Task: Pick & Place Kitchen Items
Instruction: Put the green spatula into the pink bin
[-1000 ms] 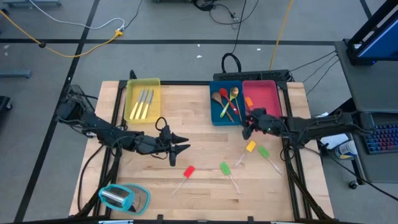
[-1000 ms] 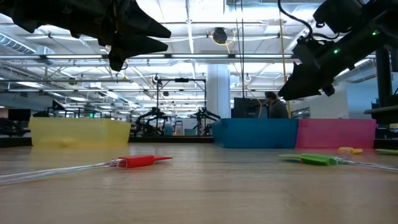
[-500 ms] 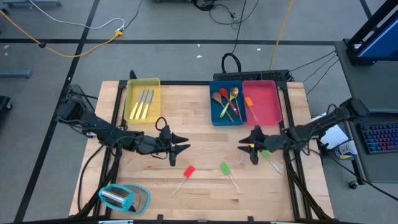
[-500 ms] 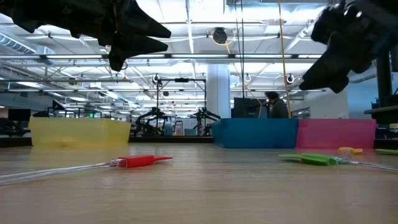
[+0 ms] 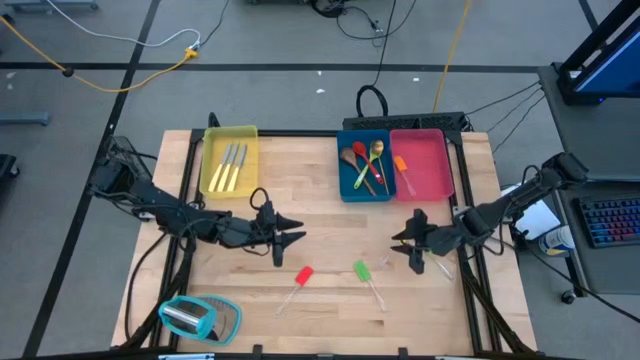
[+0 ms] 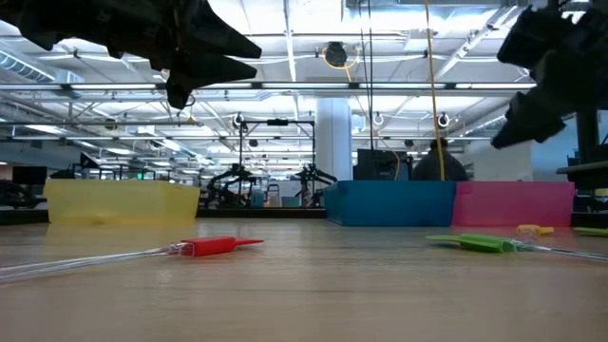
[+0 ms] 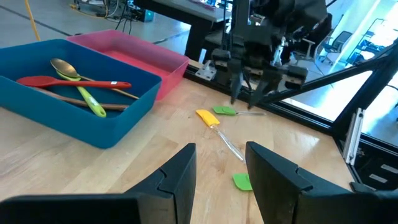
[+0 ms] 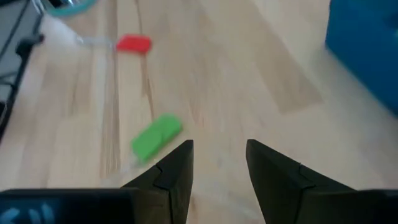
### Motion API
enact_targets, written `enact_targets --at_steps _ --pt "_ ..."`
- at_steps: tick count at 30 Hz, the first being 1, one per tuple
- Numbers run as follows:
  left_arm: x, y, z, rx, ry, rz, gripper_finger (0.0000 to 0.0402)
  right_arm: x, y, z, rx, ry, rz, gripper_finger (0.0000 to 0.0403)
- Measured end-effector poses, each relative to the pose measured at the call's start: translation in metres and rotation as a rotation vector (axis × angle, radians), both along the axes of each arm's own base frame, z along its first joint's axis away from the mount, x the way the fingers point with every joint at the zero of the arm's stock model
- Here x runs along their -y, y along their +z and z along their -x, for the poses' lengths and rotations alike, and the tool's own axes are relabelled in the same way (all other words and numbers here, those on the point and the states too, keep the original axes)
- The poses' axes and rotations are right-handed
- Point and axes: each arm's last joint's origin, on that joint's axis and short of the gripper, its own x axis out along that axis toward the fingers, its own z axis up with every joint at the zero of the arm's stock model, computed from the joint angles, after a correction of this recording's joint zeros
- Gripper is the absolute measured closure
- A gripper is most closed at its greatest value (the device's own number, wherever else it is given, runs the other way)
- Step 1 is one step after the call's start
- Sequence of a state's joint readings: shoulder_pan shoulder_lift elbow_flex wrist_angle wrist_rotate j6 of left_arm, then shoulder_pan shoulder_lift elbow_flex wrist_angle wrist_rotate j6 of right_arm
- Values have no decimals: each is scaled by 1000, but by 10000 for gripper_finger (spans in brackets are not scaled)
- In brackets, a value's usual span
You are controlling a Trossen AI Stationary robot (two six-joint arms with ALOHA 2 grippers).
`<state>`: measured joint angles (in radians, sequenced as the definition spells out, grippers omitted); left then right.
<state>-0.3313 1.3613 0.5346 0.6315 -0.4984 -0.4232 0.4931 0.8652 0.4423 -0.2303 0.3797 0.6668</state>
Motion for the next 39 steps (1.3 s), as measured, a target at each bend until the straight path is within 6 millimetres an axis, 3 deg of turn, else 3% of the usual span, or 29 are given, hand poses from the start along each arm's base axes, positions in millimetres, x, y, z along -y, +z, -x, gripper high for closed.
enact_targets --at_steps 8,15,24,39 --pt "-4 1 -1 8 18 -3 256 4 -16 18 -285 70 -42 262" --pt "-11 1 -3 5 46 -30 256 15 -27 37 -508 -74 -20 262" --pt "-18 1 -5 6 72 -32 256 19 -37 42 -519 -277 -107 255" --pt "-18 1 -5 4 55 -27 256 22 -49 46 -492 -316 -82 199"
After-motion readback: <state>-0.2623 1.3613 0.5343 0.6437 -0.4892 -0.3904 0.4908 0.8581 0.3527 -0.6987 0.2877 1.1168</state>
